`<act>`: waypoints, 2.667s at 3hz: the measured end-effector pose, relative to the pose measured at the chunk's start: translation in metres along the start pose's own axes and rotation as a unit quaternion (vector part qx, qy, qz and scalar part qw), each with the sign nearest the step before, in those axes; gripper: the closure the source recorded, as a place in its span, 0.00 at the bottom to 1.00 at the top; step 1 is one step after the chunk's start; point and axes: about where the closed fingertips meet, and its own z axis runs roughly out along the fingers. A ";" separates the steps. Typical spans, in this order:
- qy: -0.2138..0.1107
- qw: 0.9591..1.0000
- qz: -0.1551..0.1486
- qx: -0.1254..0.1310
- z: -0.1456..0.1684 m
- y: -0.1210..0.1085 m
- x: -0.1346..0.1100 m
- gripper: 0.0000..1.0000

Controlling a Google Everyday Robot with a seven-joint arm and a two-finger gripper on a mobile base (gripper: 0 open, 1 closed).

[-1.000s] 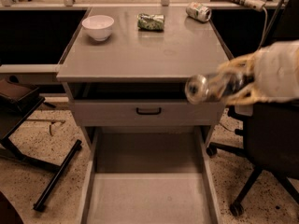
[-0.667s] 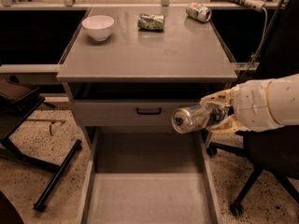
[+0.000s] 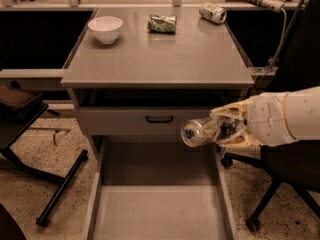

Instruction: Place redbull can into middle drawer

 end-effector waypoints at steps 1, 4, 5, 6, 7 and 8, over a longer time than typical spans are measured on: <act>-0.020 0.999 0.015 -0.025 0.053 0.033 -0.003 1.00; 0.134 0.984 -0.004 -0.120 0.175 0.179 0.082 1.00; 0.150 0.985 0.028 -0.081 0.204 0.164 0.111 1.00; 0.150 0.985 0.028 -0.081 0.204 0.164 0.111 1.00; 0.125 0.987 0.028 -0.096 0.239 0.182 0.101 1.00; 0.080 0.989 0.034 -0.121 0.295 0.208 0.083 1.00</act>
Offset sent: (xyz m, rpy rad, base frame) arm 0.0871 0.0424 -0.2544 -0.1958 -0.0344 -0.4419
